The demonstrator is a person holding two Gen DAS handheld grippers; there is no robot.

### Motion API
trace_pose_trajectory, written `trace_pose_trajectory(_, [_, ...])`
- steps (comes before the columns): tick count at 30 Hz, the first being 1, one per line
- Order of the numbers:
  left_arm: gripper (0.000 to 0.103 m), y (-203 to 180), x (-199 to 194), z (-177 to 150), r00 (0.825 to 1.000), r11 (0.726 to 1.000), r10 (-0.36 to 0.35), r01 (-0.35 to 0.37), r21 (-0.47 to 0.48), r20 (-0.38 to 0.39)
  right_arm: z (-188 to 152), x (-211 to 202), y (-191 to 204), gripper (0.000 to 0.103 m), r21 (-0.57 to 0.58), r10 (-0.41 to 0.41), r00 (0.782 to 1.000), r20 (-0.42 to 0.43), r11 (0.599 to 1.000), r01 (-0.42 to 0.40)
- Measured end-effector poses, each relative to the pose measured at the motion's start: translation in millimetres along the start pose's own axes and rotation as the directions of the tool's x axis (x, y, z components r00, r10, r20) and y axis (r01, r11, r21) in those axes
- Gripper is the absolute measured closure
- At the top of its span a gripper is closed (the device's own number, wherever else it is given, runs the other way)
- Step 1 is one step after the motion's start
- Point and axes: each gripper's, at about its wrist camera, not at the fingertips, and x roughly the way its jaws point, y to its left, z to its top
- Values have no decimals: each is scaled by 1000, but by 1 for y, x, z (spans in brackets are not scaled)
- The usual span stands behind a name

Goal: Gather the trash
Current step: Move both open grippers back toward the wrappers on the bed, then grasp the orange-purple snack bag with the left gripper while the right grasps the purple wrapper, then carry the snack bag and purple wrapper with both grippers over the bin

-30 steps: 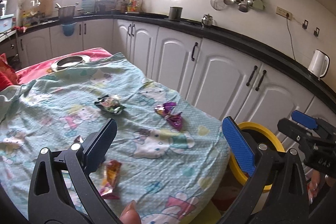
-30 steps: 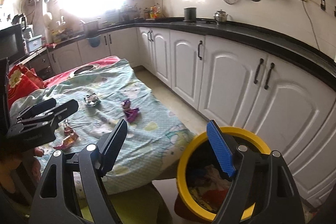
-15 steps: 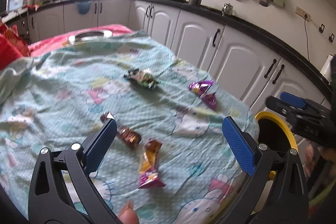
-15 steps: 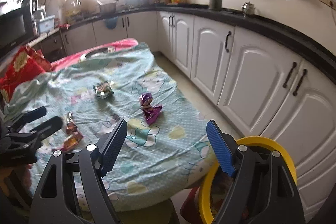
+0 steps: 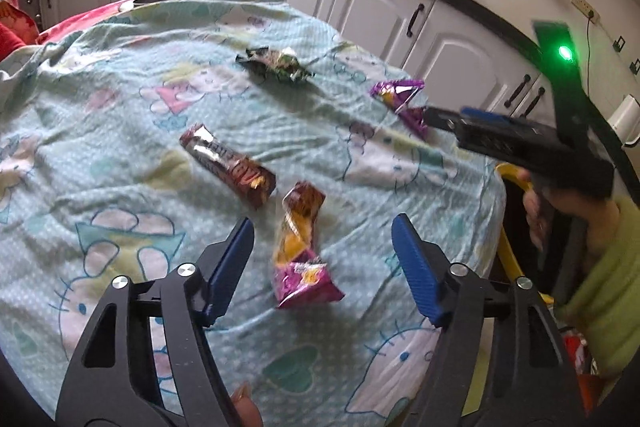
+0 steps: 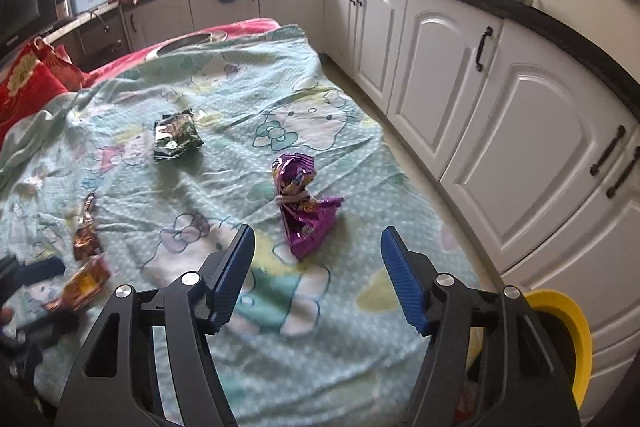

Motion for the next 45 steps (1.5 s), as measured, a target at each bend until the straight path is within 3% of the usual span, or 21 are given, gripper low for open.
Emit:
trace_pose_trajectory(8, [63,3,8,-11,999,1000,3,-3,0,-44,13,44,7,46,-29,-4,997,-71,1000,2])
trace_pose_trajectory(9, [64,3,8,-12,999,1000,4,-4,7,-48,14,47,7,53,-26,-1,997,-78,1000,-1])
trace_pose_trajectory(10, [67,3,8,-12,999,1000,7,-6,10,-50,14,52,7,66,-27,5,996,-92,1000,-7])
trace_pose_trajectory(19, [84,3,8,-13,998,1000,2,0,26,-58,0,43,7,76,-9,26,997,-74,1000,-26])
trace_pose_trajectory(25, [85,-10,4,-9,999,999,-30,32,43,-41,-20,17,-3,77,30,57,996,-65,998,-55])
trace_pose_trajectory(34, [85,-47,-4,14,996,994,-83,81,79,17,-37,-38,-33,77,96,58,998,20,994,-60])
trace_pose_trajectory(45, [85,-104,-2,37,985,977,-168,161,140,40,-71,-91,-78,77,213,-10,997,76,977,-6])
